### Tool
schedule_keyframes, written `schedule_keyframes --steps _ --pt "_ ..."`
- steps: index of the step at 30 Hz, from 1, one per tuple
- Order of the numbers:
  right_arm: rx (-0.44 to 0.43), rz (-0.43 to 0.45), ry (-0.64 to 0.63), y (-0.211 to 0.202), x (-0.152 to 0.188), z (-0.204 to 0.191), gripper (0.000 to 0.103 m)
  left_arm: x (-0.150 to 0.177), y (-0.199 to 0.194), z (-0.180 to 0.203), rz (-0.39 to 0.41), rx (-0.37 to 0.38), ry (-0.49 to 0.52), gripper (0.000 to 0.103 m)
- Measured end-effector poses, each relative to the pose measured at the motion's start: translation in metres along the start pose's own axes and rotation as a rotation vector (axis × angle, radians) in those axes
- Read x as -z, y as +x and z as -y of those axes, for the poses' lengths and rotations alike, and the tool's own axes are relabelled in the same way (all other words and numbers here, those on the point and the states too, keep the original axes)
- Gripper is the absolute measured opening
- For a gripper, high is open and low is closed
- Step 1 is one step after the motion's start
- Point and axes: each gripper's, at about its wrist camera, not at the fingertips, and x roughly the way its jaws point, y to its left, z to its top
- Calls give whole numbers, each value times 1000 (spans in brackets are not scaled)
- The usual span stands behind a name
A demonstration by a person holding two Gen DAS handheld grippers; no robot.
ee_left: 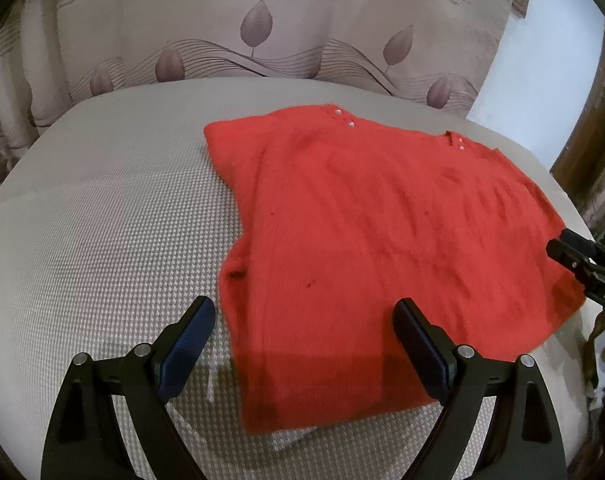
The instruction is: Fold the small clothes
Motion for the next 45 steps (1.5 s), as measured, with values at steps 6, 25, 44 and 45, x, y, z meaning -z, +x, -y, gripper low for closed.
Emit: schedule_keyframes --steps 6,25,44,45 --pt "20 -14 -10 2 -1 -1 87 -9 3 -5 -4 34 12 91" --pt "26 -23 9 4 0 2 97 -73 47 -58 -94 510 -59 86" --pt "-139 40 129 -4 2 28 100 -107 49 -34 -59 487 -74 19" --pt "-168 42 151 -4 1 32 100 -111 41 -23 -53 474 -48 19"
